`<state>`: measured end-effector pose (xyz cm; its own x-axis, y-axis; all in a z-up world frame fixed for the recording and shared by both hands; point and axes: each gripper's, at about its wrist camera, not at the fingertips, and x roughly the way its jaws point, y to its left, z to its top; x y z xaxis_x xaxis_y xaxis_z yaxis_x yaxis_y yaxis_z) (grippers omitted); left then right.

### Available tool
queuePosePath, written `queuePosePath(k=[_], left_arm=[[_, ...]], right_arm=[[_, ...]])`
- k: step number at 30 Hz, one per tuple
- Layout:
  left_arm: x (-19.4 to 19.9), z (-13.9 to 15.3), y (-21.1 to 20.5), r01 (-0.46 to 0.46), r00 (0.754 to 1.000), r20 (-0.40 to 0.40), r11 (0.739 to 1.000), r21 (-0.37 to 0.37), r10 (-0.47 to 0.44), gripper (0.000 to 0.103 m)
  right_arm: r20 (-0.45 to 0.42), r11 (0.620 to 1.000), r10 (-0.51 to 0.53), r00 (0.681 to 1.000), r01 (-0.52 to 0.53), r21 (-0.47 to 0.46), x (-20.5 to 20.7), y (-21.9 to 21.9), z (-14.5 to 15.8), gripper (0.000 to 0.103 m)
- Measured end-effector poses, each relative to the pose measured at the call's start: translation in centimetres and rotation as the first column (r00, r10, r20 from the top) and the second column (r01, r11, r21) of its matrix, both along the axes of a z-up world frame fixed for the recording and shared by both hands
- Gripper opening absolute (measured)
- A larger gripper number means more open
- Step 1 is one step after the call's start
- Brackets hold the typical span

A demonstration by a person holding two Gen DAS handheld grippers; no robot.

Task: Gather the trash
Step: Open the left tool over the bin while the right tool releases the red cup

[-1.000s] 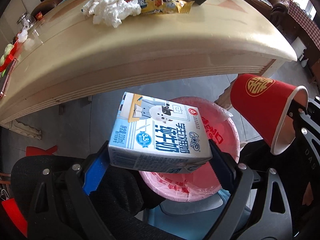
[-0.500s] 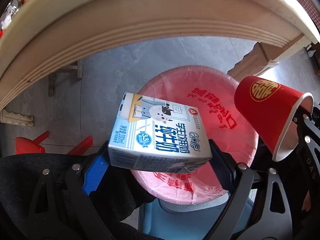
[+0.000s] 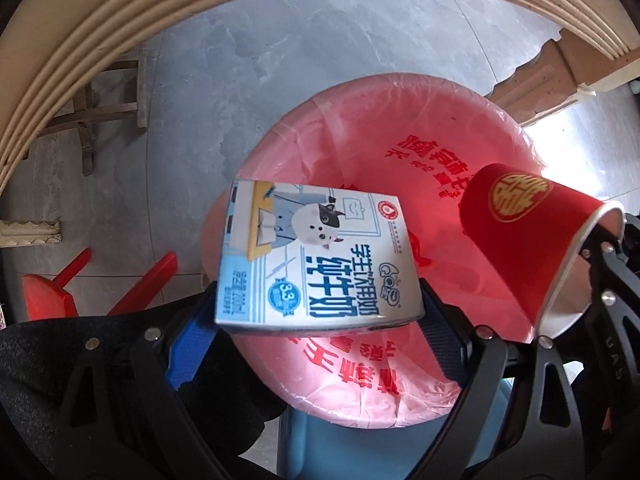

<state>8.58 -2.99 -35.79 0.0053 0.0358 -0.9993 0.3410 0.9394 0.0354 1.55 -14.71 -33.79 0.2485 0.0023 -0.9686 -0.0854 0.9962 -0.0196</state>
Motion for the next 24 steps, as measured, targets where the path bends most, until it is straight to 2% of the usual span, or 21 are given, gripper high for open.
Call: queuePosePath(k=[4, 7, 10, 11, 12, 14, 16, 20, 24], left_arm=[[0.2, 0.0, 0.3, -0.001, 1.000, -0.003, 1.000, -0.013, 0.001, 0.090], [0.1, 0.3, 0.5, -0.020, 1.000, -0.024, 0.999, -0.051, 0.019, 0.090], [0.1, 0.3, 0.6, -0.031, 0.999, -0.023, 0.998, -0.052, 0.030, 0.090], [0.1, 0.3, 0.6, -0.033, 0.999, -0.023, 0.998, -0.050, 0.032, 0.090], [0.1, 0.4, 0.5, -0.033, 0.999, -0.024, 0.998, -0.053, 0.032, 0.090], [0.2, 0.4, 0.5, -0.034, 0.999, -0.021, 0.998, -0.045, 0.033, 0.089], [0.3, 0.3, 0.8, -0.042, 0.999, -0.027, 0.998, -0.040, 0.041, 0.089], [0.5, 0.6, 1.3, -0.069, 0.997, -0.018, 0.997, -0.041, 0.068, 0.089], [0.5, 0.5, 1.3, -0.073, 0.997, -0.011, 0.997, -0.036, 0.072, 0.089]], right_arm=[[-0.007, 1.000, 0.005, 1.000, -0.005, 0.011, 0.0, 0.1, -0.2, 0.003], [-0.001, 1.000, 0.011, 1.000, -0.011, 0.012, 0.1, 0.3, -0.3, 0.004], [-0.003, 1.000, 0.021, 1.000, -0.021, 0.009, 0.1, 0.5, -0.4, 0.008], [-0.005, 1.000, 0.027, 1.000, -0.027, 0.009, 0.2, 0.5, -0.6, 0.015], [-0.005, 0.999, 0.033, 0.999, -0.033, 0.002, 0.2, 0.7, -0.6, 0.030], [0.003, 0.999, 0.043, 0.999, -0.043, -0.031, 0.1, 1.0, -0.7, 0.041], [0.012, 0.997, 0.050, 0.999, -0.050, -0.055, 0.0, 1.1, -0.6, 0.045], [0.012, 0.999, 0.033, 0.999, -0.033, -0.043, 0.2, 0.6, -0.6, 0.058], [0.019, 0.999, 0.022, 1.000, -0.021, -0.036, 0.3, 0.3, -0.4, 0.062]])
